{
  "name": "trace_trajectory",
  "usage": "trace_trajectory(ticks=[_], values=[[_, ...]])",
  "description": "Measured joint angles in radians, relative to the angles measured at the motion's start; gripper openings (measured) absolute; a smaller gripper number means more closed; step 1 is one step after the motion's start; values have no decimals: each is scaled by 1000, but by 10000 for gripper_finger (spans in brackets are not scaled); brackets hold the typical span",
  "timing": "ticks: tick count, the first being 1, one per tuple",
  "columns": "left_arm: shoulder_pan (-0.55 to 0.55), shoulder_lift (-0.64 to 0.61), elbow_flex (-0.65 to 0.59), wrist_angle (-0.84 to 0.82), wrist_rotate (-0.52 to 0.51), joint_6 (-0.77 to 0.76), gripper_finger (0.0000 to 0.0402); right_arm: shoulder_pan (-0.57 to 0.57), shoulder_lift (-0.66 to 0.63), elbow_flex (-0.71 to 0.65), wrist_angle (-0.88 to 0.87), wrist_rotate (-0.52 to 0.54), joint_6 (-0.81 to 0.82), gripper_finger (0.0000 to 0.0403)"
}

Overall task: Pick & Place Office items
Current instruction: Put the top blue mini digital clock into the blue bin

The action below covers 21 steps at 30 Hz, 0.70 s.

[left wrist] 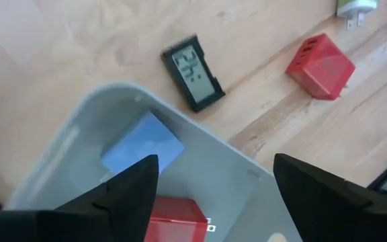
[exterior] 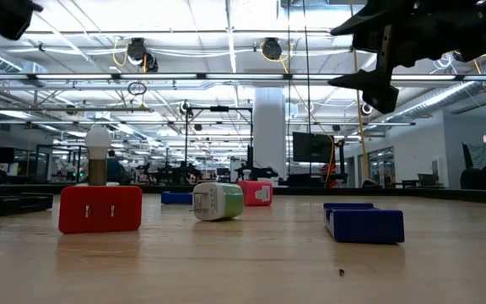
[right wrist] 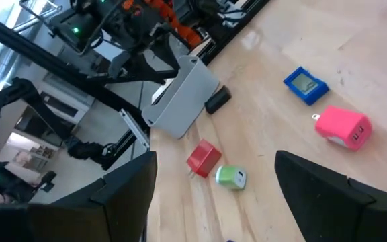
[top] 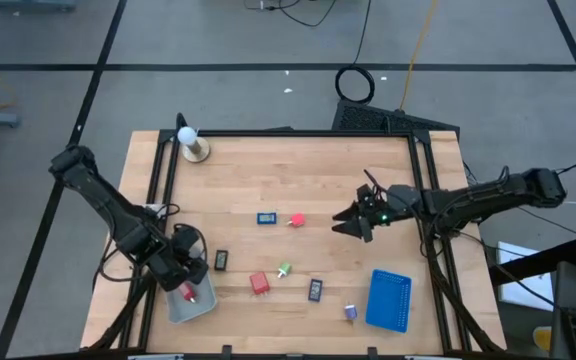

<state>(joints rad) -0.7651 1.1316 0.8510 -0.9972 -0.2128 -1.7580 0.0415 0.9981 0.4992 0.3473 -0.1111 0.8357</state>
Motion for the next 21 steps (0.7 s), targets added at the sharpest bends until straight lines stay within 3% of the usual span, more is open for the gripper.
trace_trajectory(ticks=[10, 15, 21], values=[[112, 0, 157, -233, -1, 208, 267, -97, -1, 63, -80, -103, -118, 293], [198, -1, 188, -239, -1, 442, 259, -130, -1, 113, -166, -103, -200, 293], [357, -1, 189, -230, 33, 671, 249, -154, 0, 116, -179, -157, -176, 293]])
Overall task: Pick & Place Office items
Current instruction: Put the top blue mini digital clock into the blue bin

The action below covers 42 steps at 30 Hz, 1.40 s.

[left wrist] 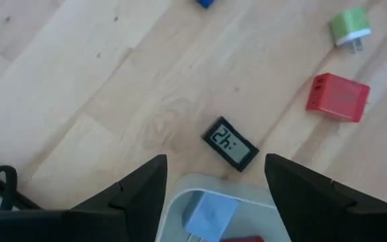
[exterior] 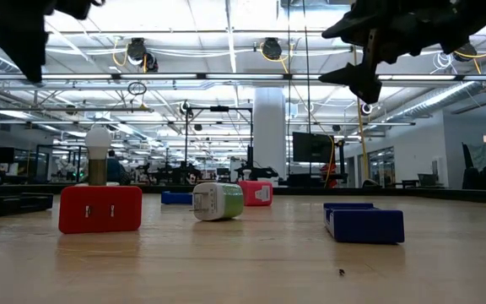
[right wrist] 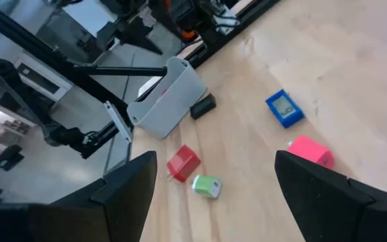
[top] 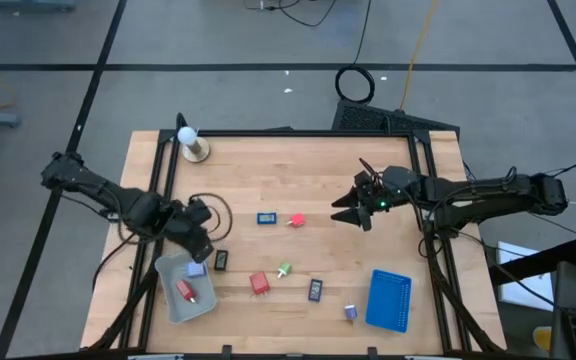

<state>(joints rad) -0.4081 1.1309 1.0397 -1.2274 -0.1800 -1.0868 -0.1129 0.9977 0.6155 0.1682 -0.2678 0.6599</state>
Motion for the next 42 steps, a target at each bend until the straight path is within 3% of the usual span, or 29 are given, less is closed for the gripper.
trace_trajectory(ticks=[4, 13, 16, 20, 23, 34, 42], values=[[91, 0, 0, 0, 84, 74, 250, 9, 0, 0, -20, -2, 11, 293], [270, 36, 0, 26, 81, 341, 245, 16, 0, 0, -24, 5, 49, 293], [349, 70, 0, 87, 89, 449, 245, 16, 5, 0, -23, 5, 62, 293], [450, 137, 0, 200, 192, 625, 259, 16, 6, 0, -23, 6, 89, 293], [500, 193, 0, 258, 214, 728, 275, 17, 6, 0, -24, 3, 92, 293], [559, 368, 0, 342, 224, 1020, 335, 23, 5, 0, -23, 4, 114, 293], [594, 450, 49, 362, 258, 1144, 333, 91, 5, 0, -23, 69, 113, 293]])
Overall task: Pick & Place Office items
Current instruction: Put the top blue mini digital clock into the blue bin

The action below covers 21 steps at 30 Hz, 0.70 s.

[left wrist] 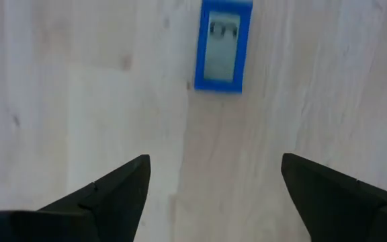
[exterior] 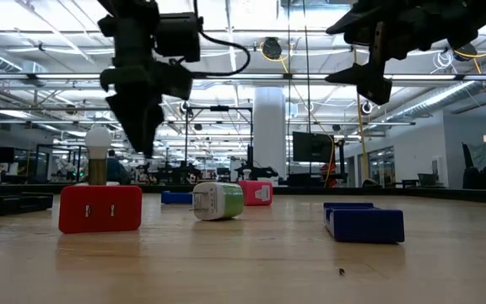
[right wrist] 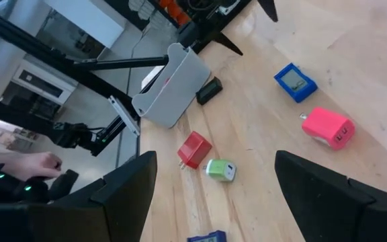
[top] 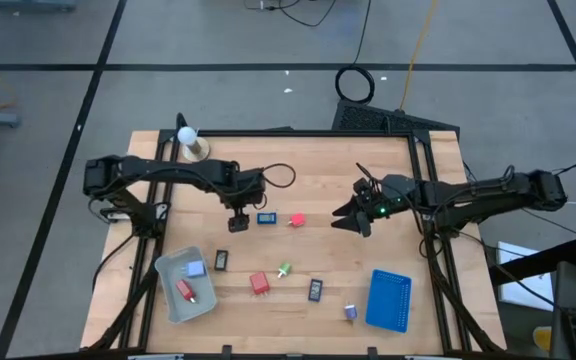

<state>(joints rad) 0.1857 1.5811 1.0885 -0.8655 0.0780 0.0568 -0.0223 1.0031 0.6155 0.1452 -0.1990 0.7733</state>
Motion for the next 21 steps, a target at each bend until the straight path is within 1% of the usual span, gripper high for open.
trace_trajectory(ticks=[3, 7, 12, 17, 21], values=[[9, 40, 62, -2, -9, 59, 325, 32, 0, 0, 0, 35, 1, 293], [20, 110, 146, -7, -45, 111, 316, 72, 0, 0, 1, 77, 18, 293], [30, 195, 229, -27, -29, 147, 313, 114, 0, 0, 0, 104, 52, 293], [16, 246, 266, -48, -9, 139, 313, 151, 0, 0, 0, 153, 57, 293], [-10, 251, 265, -49, 9, 121, 313, 172, 0, 0, 0, 179, 56, 293]])
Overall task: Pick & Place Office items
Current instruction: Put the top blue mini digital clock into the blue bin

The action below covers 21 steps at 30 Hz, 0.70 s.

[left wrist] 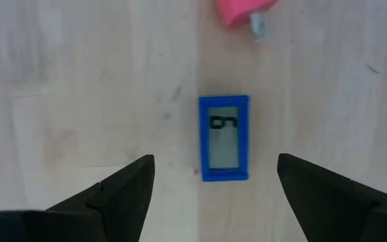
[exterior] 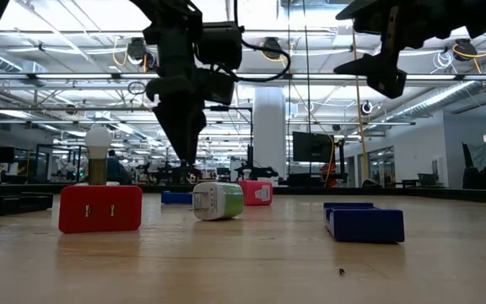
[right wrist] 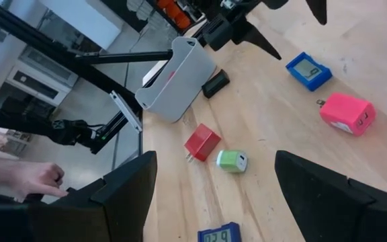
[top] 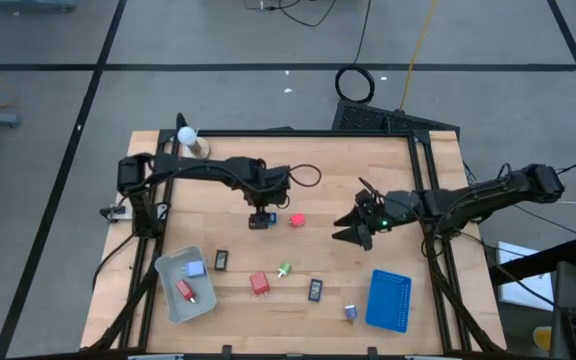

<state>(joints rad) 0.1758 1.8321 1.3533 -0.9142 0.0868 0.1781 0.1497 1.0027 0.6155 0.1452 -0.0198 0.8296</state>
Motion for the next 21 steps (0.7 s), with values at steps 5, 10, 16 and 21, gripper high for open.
trace_trajectory(ticks=[5, 10, 16, 21], values=[[-31, 0, -1, 22, 0, -11, 312, 4, 0, 0, 0, 1, -2, 293], [-40, 0, -1, 96, -2, -25, 312, 3, 0, 0, 0, 1, -3, 293], [-32, 39, -5, 104, -6, -26, 312, 3, 0, 0, 1, 1, 2, 293], [-33, 96, -6, 100, -1, -26, 312, 3, 0, 0, 1, -1, 22, 293]])
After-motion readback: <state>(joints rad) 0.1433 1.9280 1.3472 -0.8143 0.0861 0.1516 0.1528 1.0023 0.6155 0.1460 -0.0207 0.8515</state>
